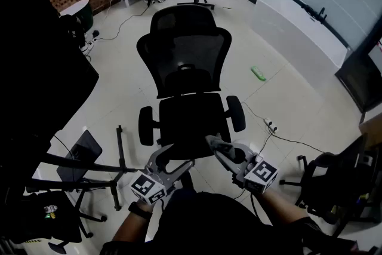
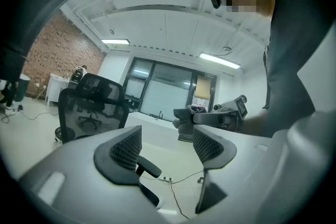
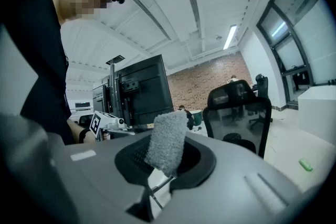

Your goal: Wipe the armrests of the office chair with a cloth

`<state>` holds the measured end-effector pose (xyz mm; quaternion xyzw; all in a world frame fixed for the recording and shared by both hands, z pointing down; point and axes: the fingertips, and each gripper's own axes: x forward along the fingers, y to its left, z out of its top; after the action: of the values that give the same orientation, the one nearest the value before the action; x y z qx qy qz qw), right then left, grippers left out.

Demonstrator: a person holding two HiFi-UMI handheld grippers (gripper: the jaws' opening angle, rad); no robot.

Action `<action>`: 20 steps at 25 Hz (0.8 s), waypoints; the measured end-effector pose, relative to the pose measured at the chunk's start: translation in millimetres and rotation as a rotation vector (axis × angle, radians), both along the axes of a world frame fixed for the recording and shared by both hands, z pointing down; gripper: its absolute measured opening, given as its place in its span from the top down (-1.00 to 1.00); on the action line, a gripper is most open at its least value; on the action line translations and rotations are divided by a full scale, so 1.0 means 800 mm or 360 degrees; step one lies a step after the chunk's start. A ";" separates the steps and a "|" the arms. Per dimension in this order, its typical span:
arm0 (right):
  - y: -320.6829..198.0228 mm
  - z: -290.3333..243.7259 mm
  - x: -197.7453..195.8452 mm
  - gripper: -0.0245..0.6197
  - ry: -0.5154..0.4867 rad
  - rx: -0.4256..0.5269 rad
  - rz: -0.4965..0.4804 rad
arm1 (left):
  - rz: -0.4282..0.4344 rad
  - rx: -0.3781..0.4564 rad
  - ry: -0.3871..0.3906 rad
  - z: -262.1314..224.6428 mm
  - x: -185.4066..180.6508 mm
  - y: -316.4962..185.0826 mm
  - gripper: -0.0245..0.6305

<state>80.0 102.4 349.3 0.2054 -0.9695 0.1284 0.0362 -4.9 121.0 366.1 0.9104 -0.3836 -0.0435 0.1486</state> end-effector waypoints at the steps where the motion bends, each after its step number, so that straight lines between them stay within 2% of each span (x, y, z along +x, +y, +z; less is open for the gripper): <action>1: -0.016 -0.001 -0.012 0.81 0.0007 0.0009 0.0019 | 0.0014 0.0003 0.0001 -0.001 -0.012 -0.013 -0.08; 5: -0.068 -0.011 -0.059 0.81 0.0002 0.0056 0.0072 | 0.0066 0.0012 -0.0006 -0.001 -0.057 -0.060 -0.08; 10: -0.104 -0.016 -0.091 0.81 -0.0010 0.0067 0.0111 | 0.0083 0.0002 0.0004 0.002 -0.086 -0.101 -0.08; 20: -0.155 0.004 -0.099 0.81 0.0002 0.0001 0.0120 | 0.0117 -0.0036 0.0007 0.009 -0.086 -0.152 -0.07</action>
<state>0.5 -21.3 352.2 0.2417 -0.9612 0.1292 0.0319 -74.0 -0.9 373.2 0.9221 -0.3500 -0.0356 0.1611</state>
